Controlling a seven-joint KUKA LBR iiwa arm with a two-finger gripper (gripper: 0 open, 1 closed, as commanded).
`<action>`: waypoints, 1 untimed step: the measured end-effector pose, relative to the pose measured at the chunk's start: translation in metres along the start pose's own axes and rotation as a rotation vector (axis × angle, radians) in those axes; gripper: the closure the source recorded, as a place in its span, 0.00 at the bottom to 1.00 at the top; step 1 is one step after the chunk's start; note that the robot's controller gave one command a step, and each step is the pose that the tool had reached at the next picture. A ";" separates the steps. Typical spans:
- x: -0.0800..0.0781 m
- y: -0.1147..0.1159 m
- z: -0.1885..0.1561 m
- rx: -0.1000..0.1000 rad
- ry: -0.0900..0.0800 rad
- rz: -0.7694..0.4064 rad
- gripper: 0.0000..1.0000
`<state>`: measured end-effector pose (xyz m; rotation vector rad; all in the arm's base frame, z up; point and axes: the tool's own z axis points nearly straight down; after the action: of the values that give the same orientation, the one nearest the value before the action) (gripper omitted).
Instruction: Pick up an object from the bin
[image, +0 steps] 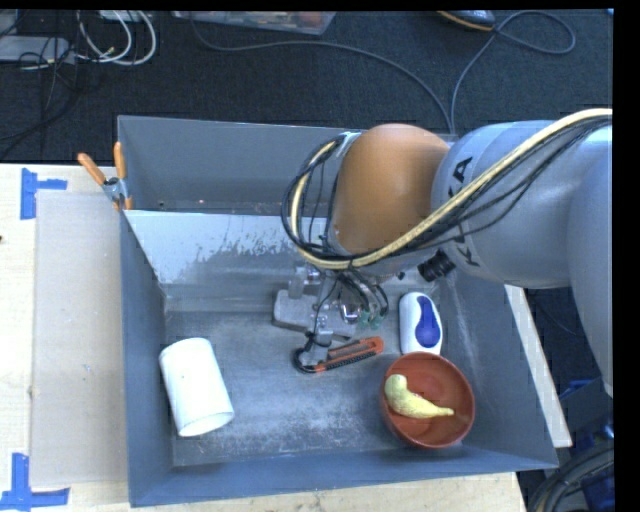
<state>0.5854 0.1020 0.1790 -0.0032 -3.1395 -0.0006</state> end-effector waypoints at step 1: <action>0.000 0.000 0.000 0.000 0.000 0.000 0.00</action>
Offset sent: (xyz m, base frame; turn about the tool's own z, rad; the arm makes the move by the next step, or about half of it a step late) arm 0.0104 -0.0022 0.0391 -0.0056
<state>0.5854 0.1020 0.1790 -0.0030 -3.1394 -0.0006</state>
